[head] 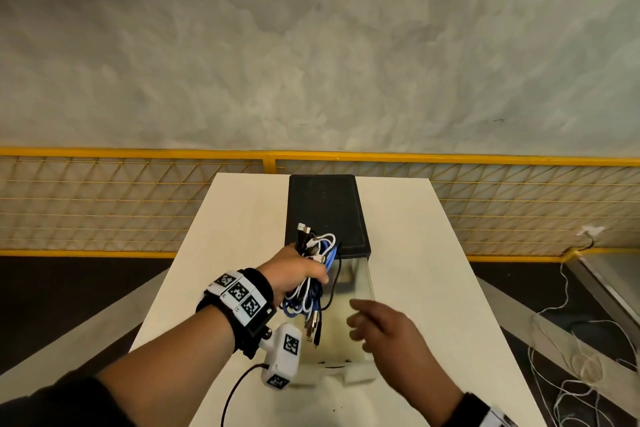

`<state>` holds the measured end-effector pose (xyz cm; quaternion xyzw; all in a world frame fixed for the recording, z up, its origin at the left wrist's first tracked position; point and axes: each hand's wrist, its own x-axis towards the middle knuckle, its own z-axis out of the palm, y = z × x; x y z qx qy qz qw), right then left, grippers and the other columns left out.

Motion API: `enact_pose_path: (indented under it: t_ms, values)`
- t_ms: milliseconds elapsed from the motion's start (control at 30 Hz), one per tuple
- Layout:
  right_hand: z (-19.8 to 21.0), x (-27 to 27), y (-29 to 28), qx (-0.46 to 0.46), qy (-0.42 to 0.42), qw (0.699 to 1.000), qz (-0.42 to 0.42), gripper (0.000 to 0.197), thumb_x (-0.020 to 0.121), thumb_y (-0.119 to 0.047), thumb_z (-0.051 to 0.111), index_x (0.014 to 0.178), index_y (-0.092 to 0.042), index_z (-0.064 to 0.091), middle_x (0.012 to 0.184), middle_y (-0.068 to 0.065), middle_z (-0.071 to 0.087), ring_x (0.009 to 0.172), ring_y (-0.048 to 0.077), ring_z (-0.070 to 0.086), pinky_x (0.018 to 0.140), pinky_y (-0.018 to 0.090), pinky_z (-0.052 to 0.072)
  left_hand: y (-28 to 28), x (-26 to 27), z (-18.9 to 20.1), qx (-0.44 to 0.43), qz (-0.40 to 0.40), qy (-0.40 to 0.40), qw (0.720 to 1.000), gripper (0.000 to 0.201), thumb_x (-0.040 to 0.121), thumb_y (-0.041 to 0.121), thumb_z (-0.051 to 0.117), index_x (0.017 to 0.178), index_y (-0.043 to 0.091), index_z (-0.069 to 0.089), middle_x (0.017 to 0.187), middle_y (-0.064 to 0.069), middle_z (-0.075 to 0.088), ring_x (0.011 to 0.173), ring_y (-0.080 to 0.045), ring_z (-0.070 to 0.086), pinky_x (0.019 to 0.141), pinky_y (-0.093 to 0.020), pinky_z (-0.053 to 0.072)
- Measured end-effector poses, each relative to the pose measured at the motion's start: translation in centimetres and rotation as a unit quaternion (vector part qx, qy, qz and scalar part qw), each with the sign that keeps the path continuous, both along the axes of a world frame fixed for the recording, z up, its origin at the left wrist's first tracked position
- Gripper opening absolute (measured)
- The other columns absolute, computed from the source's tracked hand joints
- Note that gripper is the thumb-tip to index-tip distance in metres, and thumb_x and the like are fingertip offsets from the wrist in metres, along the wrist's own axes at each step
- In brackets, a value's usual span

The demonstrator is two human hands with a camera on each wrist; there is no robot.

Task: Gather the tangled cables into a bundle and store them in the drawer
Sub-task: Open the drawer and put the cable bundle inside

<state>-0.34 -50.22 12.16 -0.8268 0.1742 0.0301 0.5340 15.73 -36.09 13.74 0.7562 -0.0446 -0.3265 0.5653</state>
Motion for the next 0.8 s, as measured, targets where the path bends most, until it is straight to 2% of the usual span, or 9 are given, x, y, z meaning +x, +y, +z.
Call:
enact_pose_path:
  t_ms: [67,167,300,367,433,533,633,733,800]
  values:
    - [0.2,1.0,0.2,0.057,0.0,0.998,-0.026,0.03,0.096,-0.011,0.051,0.107,-0.035,0.066,0.095,-0.003,0.073,0.087,0.011,0.069,0.081,0.033,0.055,0.0,-1.1,-0.1,-0.016,-0.015,-0.012,1.0,0.021,0.067,-0.006,0.07,0.08,0.01,0.065,0.065,-0.004,0.062,0.061,-0.019,0.063,0.057,-0.027,0.05]
    - [0.3,1.8,1.0,0.134,0.0,0.99,-0.037,0.035,0.095,-0.003,0.048,0.115,-0.025,0.068,0.099,0.002,0.072,0.089,0.014,0.066,0.074,0.028,0.052,0.0,-2.0,-0.6,-0.023,-0.034,-0.044,0.998,0.032,0.059,-0.001,0.073,0.086,0.013,0.064,0.071,-0.002,0.065,0.065,-0.014,0.064,0.062,-0.028,0.05]
    - [0.2,1.9,1.7,0.241,0.003,0.967,-0.079,0.036,0.079,-0.004,0.058,0.111,-0.02,0.064,0.093,0.004,0.075,0.096,0.022,0.07,0.077,0.033,0.051,0.1,-2.6,-0.6,-0.014,-0.07,-0.099,0.993,0.05,0.061,0.0,0.078,0.104,0.02,0.062,0.091,-0.003,0.073,0.082,-0.011,0.068,0.078,-0.033,0.056]
    - [0.0,1.7,1.7,0.286,0.011,0.955,-0.076,0.038,0.082,0.001,0.055,0.114,-0.019,0.059,0.093,0.009,0.074,0.099,0.027,0.071,0.079,0.035,0.05,0.2,-2.8,-0.3,0.005,-0.1,-0.123,0.987,0.053,0.062,-0.002,0.078,0.101,0.027,0.058,0.088,0.007,0.071,0.079,-0.005,0.066,0.075,-0.026,0.055]
    - [-0.2,1.5,1.5,0.317,0.018,0.946,-0.058,0.042,0.086,0.011,0.046,0.113,-0.018,0.057,0.086,0.008,0.072,0.1,0.029,0.071,0.078,0.035,0.048,0.1,-2.8,0.0,0.046,-0.14,-0.151,0.977,0.055,0.058,0.005,0.08,0.097,0.032,0.053,0.083,0.013,0.068,0.075,-0.003,0.065,0.071,-0.023,0.054]
    - [0.0,1.2,1.0,0.328,0.011,0.943,-0.048,0.045,0.076,0.007,0.049,0.113,-0.017,0.055,0.077,0.001,0.07,0.1,0.028,0.071,0.077,0.034,0.045,-0.5,-2.6,0.4,0.085,-0.179,-0.172,0.965,0.055,0.053,0.013,0.08,0.095,0.035,0.052,0.083,0.012,0.066,0.077,-0.006,0.064,0.072,-0.025,0.054]
    - [0.4,0.9,0.1,0.32,0.027,0.947,-0.022,0.056,0.061,-0.006,0.05,0.116,-0.015,0.055,0.087,0.001,0.073,0.102,0.024,0.071,0.08,0.036,0.045,-1.2,-2.5,0.7,0.121,-0.214,-0.188,0.951,0.049,0.058,0.011,0.079,0.091,0.034,0.052,0.085,0.011,0.066,0.079,-0.009,0.064,0.074,-0.028,0.054]
    - [0.7,0.4,-0.9,0.304,0.071,0.95,0.011,0.054,0.065,-0.014,0.059,0.118,-0.023,0.056,0.104,0.005,0.074,0.104,0.02,0.07,0.081,0.035,0.048,-2.0,-2.2,0.7,0.179,-0.257,-0.202,0.928,0.054,0.057,0.017,0.08,0.101,0.032,0.053,0.095,0.005,0.07,0.088,-0.016,0.068,0.081,-0.037,0.059]
    - [0.4,0.0,-1.4,0.277,0.097,0.956,0.007,0.049,0.071,-0.019,0.066,0.119,-0.025,0.059,0.105,0.007,0.075,0.099,0.019,0.071,0.075,0.032,0.049,-2.6,-2.1,0.6,0.227,-0.287,-0.222,0.904,0.055,0.059,0.016,0.079,0.106,0.027,0.053,0.093,0.001,0.068,0.083,-0.018,0.067,0.073,-0.035,0.059]
